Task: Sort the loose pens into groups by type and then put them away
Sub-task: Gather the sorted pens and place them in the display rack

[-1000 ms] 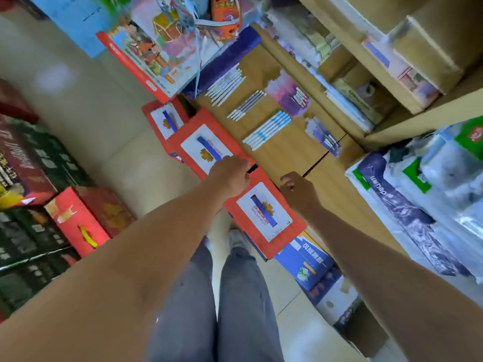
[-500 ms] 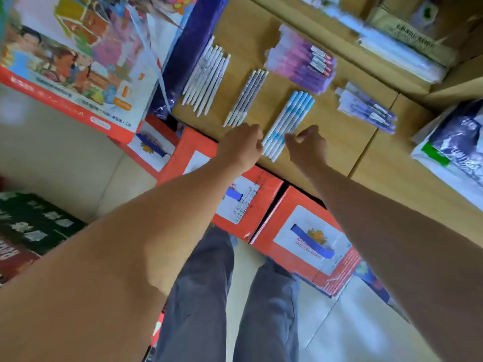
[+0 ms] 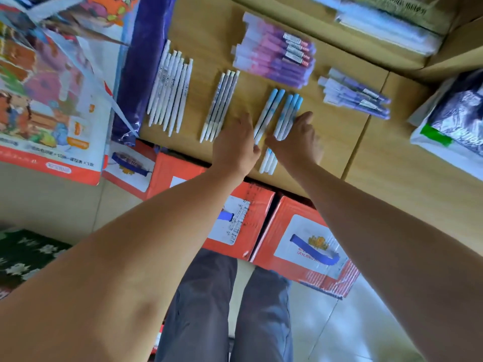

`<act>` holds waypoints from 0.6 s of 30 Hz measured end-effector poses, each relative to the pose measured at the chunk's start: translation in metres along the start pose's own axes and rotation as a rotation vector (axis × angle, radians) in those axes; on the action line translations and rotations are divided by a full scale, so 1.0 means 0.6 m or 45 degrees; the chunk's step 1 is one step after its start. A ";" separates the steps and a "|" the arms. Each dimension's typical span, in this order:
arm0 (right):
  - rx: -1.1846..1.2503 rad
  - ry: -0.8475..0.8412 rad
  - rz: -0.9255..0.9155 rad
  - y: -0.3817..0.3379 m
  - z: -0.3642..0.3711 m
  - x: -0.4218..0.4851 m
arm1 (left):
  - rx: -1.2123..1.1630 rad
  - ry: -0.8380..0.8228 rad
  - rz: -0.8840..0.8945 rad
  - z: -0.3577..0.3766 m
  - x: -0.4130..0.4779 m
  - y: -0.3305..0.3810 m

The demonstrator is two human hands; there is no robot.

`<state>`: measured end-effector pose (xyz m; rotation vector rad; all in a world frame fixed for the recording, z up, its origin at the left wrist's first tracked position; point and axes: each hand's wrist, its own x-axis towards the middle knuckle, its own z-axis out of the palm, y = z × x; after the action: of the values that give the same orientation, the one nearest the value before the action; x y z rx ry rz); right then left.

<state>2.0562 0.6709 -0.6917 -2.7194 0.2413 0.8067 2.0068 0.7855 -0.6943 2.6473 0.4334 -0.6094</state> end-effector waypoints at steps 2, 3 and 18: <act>-0.005 -0.006 0.007 0.004 -0.001 0.004 | 0.070 0.003 0.010 -0.003 0.004 0.004; -0.006 -0.007 0.000 0.007 -0.001 0.006 | 0.092 0.003 0.014 -0.004 0.006 0.006; -0.417 0.075 -0.323 0.057 0.011 0.009 | -0.010 -0.041 -0.052 -0.001 0.019 0.010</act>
<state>2.0494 0.6400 -0.7079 -2.9944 -0.2422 0.7481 2.0191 0.7830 -0.6975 2.6230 0.4802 -0.6604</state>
